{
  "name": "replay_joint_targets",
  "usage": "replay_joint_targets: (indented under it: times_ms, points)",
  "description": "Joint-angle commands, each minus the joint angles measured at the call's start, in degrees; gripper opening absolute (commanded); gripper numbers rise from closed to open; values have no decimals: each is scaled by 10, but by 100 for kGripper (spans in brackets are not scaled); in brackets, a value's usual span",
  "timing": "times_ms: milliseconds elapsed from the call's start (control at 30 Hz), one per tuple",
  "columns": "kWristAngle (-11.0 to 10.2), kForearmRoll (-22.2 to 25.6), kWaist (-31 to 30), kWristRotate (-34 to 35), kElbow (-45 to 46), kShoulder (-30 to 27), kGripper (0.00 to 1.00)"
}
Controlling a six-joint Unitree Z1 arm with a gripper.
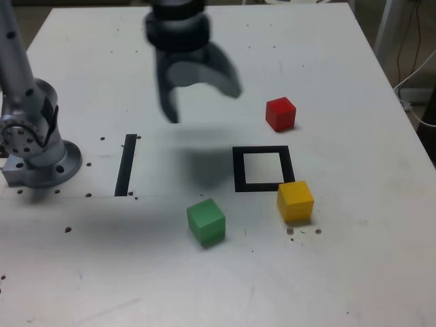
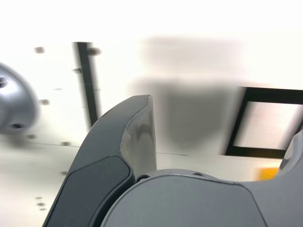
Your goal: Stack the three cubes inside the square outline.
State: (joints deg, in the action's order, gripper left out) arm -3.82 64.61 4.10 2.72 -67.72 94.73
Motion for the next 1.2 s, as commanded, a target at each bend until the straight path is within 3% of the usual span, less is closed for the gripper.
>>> replay_joint_targets:
  times_ms: [0, 233, 500, 667, 933, 1167]
  points:
    - [4, 0, 7, -1, -48, 20, 99]
    - [23, -6, 56, 0, -133, 93, 99]
    - [8, 3, 99, -4, -201, 174, 97]
    - [14, 11, 105, -2, -223, 221, 94]
    - [27, 16, 103, 11, -243, 260, 87]
    - [24, 7, 102, 14, -258, 280, 77]
